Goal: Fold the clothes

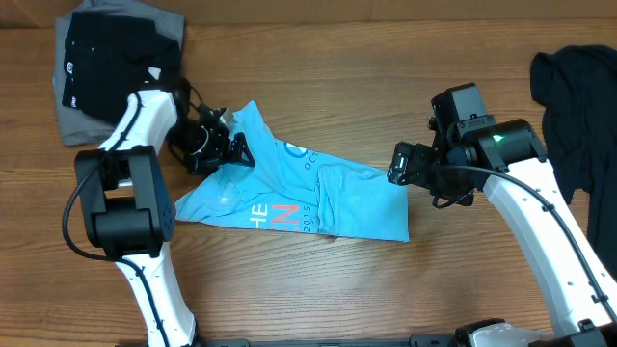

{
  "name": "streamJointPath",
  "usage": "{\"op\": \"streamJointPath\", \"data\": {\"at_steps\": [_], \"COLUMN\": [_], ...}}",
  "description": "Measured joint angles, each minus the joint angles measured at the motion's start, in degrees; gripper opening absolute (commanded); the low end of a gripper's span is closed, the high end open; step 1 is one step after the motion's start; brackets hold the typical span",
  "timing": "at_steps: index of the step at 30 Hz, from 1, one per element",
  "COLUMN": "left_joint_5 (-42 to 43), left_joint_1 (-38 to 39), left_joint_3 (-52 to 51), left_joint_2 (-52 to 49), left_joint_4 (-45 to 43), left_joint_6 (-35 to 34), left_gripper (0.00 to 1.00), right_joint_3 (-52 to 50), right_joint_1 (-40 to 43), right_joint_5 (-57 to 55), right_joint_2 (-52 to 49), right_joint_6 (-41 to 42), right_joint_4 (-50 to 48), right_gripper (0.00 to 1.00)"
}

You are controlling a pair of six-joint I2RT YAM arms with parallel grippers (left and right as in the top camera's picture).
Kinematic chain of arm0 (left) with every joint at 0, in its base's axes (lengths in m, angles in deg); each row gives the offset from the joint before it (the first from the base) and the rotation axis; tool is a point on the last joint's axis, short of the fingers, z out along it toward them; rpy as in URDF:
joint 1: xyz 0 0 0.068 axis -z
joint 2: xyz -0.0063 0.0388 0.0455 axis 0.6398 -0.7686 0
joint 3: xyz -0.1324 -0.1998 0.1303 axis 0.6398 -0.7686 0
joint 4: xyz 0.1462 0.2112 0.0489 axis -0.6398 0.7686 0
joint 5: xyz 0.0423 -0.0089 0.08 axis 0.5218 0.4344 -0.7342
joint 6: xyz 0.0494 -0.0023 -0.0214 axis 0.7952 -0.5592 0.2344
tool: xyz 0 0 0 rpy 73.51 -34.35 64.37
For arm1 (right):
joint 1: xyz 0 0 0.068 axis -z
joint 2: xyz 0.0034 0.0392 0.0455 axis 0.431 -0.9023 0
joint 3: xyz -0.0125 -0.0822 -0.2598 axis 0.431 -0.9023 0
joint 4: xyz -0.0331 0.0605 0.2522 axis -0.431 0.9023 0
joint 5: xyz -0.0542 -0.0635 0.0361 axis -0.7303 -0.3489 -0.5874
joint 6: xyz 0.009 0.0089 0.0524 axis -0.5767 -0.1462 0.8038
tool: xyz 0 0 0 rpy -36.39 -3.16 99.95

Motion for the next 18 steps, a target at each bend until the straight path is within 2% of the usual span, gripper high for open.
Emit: {"op": "streamJointPath", "data": {"at_steps": [2, 4, 5, 10, 13, 18], "left_joint_5": [-1.5, -3.3, -4.6, -11.8, -22.0, -34.4], "left_joint_1": [0.9, 1.6, 1.9, 2.7, 2.6, 1.1], "left_joint_3": [-0.4, -0.7, -0.9, -0.1, 1.3, 8.5], "left_joint_2": [0.0, -0.2, -0.3, -0.6, -1.0, -3.5], "left_joint_4": [-0.6, -0.7, -0.6, 2.6, 8.6, 19.4], "left_joint_6": [-1.3, -2.8, -4.2, -13.6, -20.7, -27.4], "left_gripper": [0.42, 0.12, 0.04, 0.04, 0.04, 0.04], "right_joint_3": [0.0, 0.0, 0.0, 0.0, 0.0, -4.0], "right_joint_1": [0.0, 0.0, 0.0, 0.0, 0.0, 0.0], "right_joint_5": [0.0, 0.0, 0.0, 0.0, 0.0, 1.9], "right_joint_2": [0.0, 0.0, 0.0, 0.0, 0.0, 0.0], "right_joint_6": [0.0, 0.0, -0.1, 0.0, 0.0, -0.1], "right_joint_4": [0.0, 0.1, 0.1, 0.1, -0.2, -6.6], "right_gripper": [1.00, 1.00, 1.00, 1.00, 1.00, 1.00]}}
